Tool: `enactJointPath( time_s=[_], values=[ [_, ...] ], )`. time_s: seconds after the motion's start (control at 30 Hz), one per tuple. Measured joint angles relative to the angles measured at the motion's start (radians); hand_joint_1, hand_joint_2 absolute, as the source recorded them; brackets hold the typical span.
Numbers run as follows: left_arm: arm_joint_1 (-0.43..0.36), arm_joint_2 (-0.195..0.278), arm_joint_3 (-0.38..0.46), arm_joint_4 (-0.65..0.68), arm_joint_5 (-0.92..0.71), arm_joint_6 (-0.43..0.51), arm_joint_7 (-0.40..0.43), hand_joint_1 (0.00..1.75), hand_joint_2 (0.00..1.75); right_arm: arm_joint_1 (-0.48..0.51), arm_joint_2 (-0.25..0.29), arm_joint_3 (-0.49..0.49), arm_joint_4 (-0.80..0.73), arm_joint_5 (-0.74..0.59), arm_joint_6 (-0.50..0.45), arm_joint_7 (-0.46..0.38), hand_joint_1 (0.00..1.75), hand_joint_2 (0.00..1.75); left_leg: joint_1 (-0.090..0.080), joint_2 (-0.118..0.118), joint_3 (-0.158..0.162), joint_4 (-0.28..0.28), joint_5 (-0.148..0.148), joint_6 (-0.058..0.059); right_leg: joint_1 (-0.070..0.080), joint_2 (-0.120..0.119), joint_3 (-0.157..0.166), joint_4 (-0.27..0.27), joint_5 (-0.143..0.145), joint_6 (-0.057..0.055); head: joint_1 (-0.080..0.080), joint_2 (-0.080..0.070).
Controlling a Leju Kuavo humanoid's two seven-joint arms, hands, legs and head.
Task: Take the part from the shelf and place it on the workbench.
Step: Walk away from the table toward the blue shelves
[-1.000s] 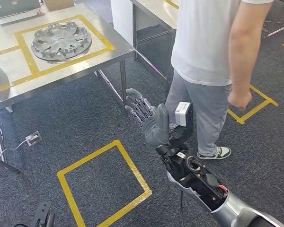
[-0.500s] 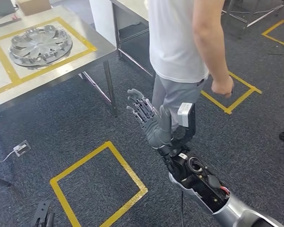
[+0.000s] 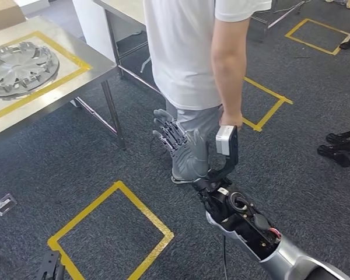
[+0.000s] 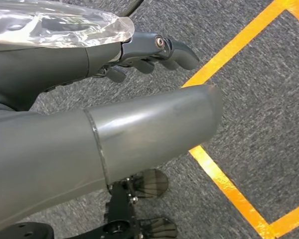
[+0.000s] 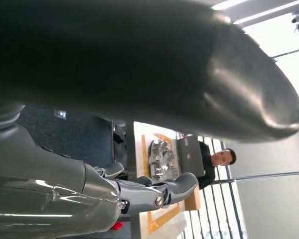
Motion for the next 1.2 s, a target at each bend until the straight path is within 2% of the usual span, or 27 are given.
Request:
enactJointPath(
  time_s=[0.07,0.13,0.17,0.2,0.23,0.27,0.3,0.37,0.4,0.43,0.5,0.53,0.57,0.6,0.67,0.7,0.73,0.77,0.8,0.83,0.9,0.93,0.97,1.03,1.1,1.17,1.2],
  values=[
    [-0.001,-0.001,0.000,0.000,0.001,0.000,-0.003,0.00,0.00,0.004,0.000,0.000,0.000,0.000,0.001,-0.002,0.00,0.00,0.000,0.013,0.001,-0.004,0.003,0.014,-0.001,-0.029,-0.020,0.041,-0.029,0.010,0.006,0.000],
    [0.001,0.000,0.000,0.000,0.002,0.000,-0.006,0.00,0.00,0.004,0.000,0.000,0.000,-0.002,0.002,-0.004,0.00,0.00,-0.002,0.027,0.002,-0.005,0.002,0.022,-0.001,-0.064,-0.073,0.159,-0.092,0.015,0.014,0.000],
    [0.003,0.000,0.000,0.000,0.002,0.000,-0.007,0.00,0.00,0.004,0.000,0.000,0.000,-0.002,0.002,-0.004,0.00,0.00,-0.004,0.036,0.002,-0.005,0.001,0.025,-0.002,-0.069,-0.104,0.230,-0.122,0.017,0.017,0.000],
    [0.005,0.001,0.000,0.000,0.003,0.000,-0.008,0.00,0.00,0.005,0.000,0.000,0.001,-0.003,0.002,-0.004,0.00,0.00,-0.005,0.044,0.002,-0.005,0.001,0.026,-0.002,-0.071,-0.126,0.281,-0.137,0.018,0.017,0.000],
    [0.007,0.001,0.000,0.000,0.003,0.000,-0.009,0.00,0.00,0.005,0.000,0.000,0.003,-0.003,0.002,-0.004,0.00,0.00,-0.006,0.052,0.003,-0.004,0.000,0.027,-0.002,-0.072,-0.133,0.298,-0.134,0.018,0.017,0.000],
    [0.007,0.001,0.000,0.000,0.003,0.000,-0.010,0.00,0.00,0.005,0.000,0.000,0.004,-0.003,0.003,-0.005,0.00,0.00,-0.007,0.059,0.004,-0.004,-0.001,0.026,-0.001,-0.073,-0.121,0.277,-0.114,0.017,0.018,0.000],
    [0.007,0.000,0.000,0.000,0.002,0.000,-0.011,0.00,0.00,0.005,0.000,0.000,0.004,-0.003,0.003,-0.005,0.00,0.00,-0.008,0.065,0.006,-0.004,-0.003,0.025,0.000,-0.079,-0.092,0.222,-0.080,0.013,0.018,0.000],
    [0.007,-0.001,0.000,0.000,0.000,-0.002,-0.012,0.00,0.00,0.002,0.000,0.000,0.005,-0.003,0.003,-0.008,0.00,0.00,-0.011,0.076,0.009,-0.003,-0.006,0.020,0.008,-0.111,-0.026,0.085,-0.027,0.001,0.021,0.000],
    [0.007,-0.001,0.000,0.000,-0.002,-0.003,-0.012,0.00,0.00,0.001,0.000,-0.001,0.004,-0.003,0.003,-0.009,0.00,0.00,-0.013,0.083,0.009,-0.001,-0.008,0.016,0.013,-0.126,-0.005,0.038,-0.018,-0.005,0.021,0.000],
    [0.006,-0.001,0.000,0.000,-0.004,-0.003,-0.012,0.00,0.00,0.000,0.000,-0.001,0.004,-0.002,0.003,-0.011,0.00,0.00,-0.016,0.090,0.009,0.000,-0.009,0.012,0.018,-0.133,0.007,0.015,-0.018,-0.010,0.020,0.000],
    [0.004,-0.001,0.000,0.000,-0.008,-0.004,-0.011,0.00,0.00,0.000,0.000,-0.002,0.004,0.000,0.002,-0.012,0.00,0.00,-0.018,0.108,0.009,-0.001,-0.009,0.003,0.019,-0.119,0.012,0.005,-0.018,-0.018,0.015,0.000],
    [0.001,-0.002,0.000,0.000,-0.011,-0.004,-0.010,0.00,0.00,0.001,0.000,-0.003,0.003,0.001,0.002,-0.013,0.00,0.00,-0.017,0.105,0.008,0.004,-0.015,-0.003,0.017,-0.109,0.015,0.002,-0.014,-0.023,0.012,0.000],
    [-0.002,-0.002,0.000,0.000,-0.013,-0.004,-0.010,0.00,0.00,0.001,0.000,-0.004,0.002,0.002,0.001,-0.013,0.00,0.00,-0.015,0.092,0.001,0.024,-0.029,-0.008,0.013,-0.101,0.016,-0.002,-0.010,-0.027,0.010,0.000],
    [-0.005,-0.003,0.000,0.000,-0.014,-0.004,-0.009,0.00,0.00,0.000,0.000,-0.004,0.000,0.003,0.001,-0.014,0.00,0.00,-0.013,0.072,-0.017,0.065,-0.053,-0.013,0.010,-0.094,0.018,-0.006,-0.007,-0.031,0.006,0.000],
    [-0.008,-0.005,0.000,0.000,-0.016,-0.005,-0.008,0.00,0.00,-0.001,0.000,-0.004,-0.001,0.004,0.000,-0.014,0.00,0.00,-0.010,0.037,-0.083,0.201,-0.116,-0.021,0.007,-0.078,0.017,-0.007,-0.005,-0.036,0.000,0.000],
    [-0.007,-0.005,0.000,0.000,-0.016,-0.005,-0.007,0.00,0.00,-0.001,0.000,-0.004,0.000,0.004,0.000,-0.013,0.00,0.00,-0.010,0.032,-0.117,0.264,-0.136,-0.023,0.007,-0.069,0.016,-0.007,-0.004,-0.037,-0.002,0.000],
    [-0.005,-0.005,0.000,0.000,-0.016,-0.005,-0.005,0.00,0.00,0.001,0.000,-0.004,0.000,0.003,-0.001,-0.012,0.00,0.00,-0.009,0.030,-0.138,0.299,-0.140,-0.025,0.007,-0.058,0.016,-0.007,-0.004,-0.037,-0.002,0.000],
    [-0.004,-0.005,0.000,0.000,-0.017,-0.007,-0.004,0.00,0.00,0.003,0.000,-0.005,0.000,0.002,-0.003,-0.010,0.00,0.00,-0.009,0.029,-0.140,0.296,-0.125,-0.025,0.006,-0.047,0.016,-0.006,-0.004,-0.036,-0.003,0.000],
    [-0.004,-0.005,0.000,0.000,-0.017,-0.008,-0.004,0.00,0.00,0.005,0.000,-0.005,0.000,0.000,-0.005,-0.008,0.00,0.00,-0.007,0.027,-0.122,0.252,-0.093,-0.025,0.006,-0.036,0.016,-0.005,-0.004,-0.036,-0.003,0.000],
    [-0.006,-0.005,0.000,0.000,-0.018,-0.010,-0.004,0.00,0.00,0.007,0.000,-0.006,0.000,-0.003,-0.006,-0.005,0.00,0.00,-0.004,0.017,-0.090,0.179,-0.052,-0.024,0.005,-0.025,0.016,-0.004,-0.004,-0.034,-0.003,0.000],
    [-0.012,-0.005,0.000,0.000,-0.019,-0.012,-0.004,0.00,0.00,0.010,-0.001,-0.009,-0.002,-0.014,-0.009,-0.001,0.00,0.00,0.001,-0.017,-0.028,0.045,-0.001,-0.022,0.006,-0.004,0.012,0.001,-0.005,-0.026,-0.003,0.000],
    [-0.014,-0.005,0.000,0.000,-0.019,-0.013,-0.003,0.00,0.00,0.012,-0.002,-0.010,-0.004,-0.018,-0.010,0.000,0.00,0.00,0.003,-0.027,-0.013,0.012,0.006,-0.019,0.007,0.005,0.008,0.003,-0.005,-0.020,-0.003,0.000],
    [-0.015,-0.005,0.000,0.000,-0.020,-0.014,-0.003,0.00,0.00,0.014,-0.003,-0.011,-0.005,-0.022,-0.010,0.000,0.00,0.00,0.001,-0.028,-0.009,0.004,0.004,-0.016,0.007,0.013,0.005,0.002,-0.004,-0.014,-0.002,0.000],
    [-0.019,-0.007,0.000,0.000,-0.020,-0.017,-0.002,0.00,0.00,0.020,-0.006,-0.013,-0.005,-0.026,-0.010,0.000,0.00,0.00,-0.001,-0.007,-0.008,0.001,0.006,-0.003,0.004,0.027,0.000,0.001,-0.003,-0.002,-0.002,0.000],
    [-0.024,-0.008,0.000,0.000,-0.020,-0.019,-0.002,0.00,0.00,0.024,-0.009,-0.016,-0.006,-0.027,-0.011,0.000,0.00,0.00,0.001,0.011,-0.005,-0.005,0.009,0.009,0.005,0.003,-0.018,0.032,-0.024,0.008,0.003,0.000],
    [-0.026,-0.008,0.000,0.000,-0.020,-0.020,-0.001,0.00,0.00,0.024,-0.011,-0.017,-0.006,-0.029,-0.012,0.000,0.00,0.00,-0.001,0.031,-0.003,-0.006,0.009,0.017,0.005,-0.046,-0.070,0.148,-0.085,0.015,0.013,0.000],
    [-0.024,-0.008,0.000,0.000,-0.020,-0.020,0.000,0.00,0.00,0.024,-0.012,-0.016,-0.005,-0.030,-0.012,-0.001,0.00,0.00,-0.003,0.042,-0.003,-0.006,0.007,0.020,0.004,-0.061,-0.104,0.223,-0.117,0.018,0.017,0.000]
  ],
)
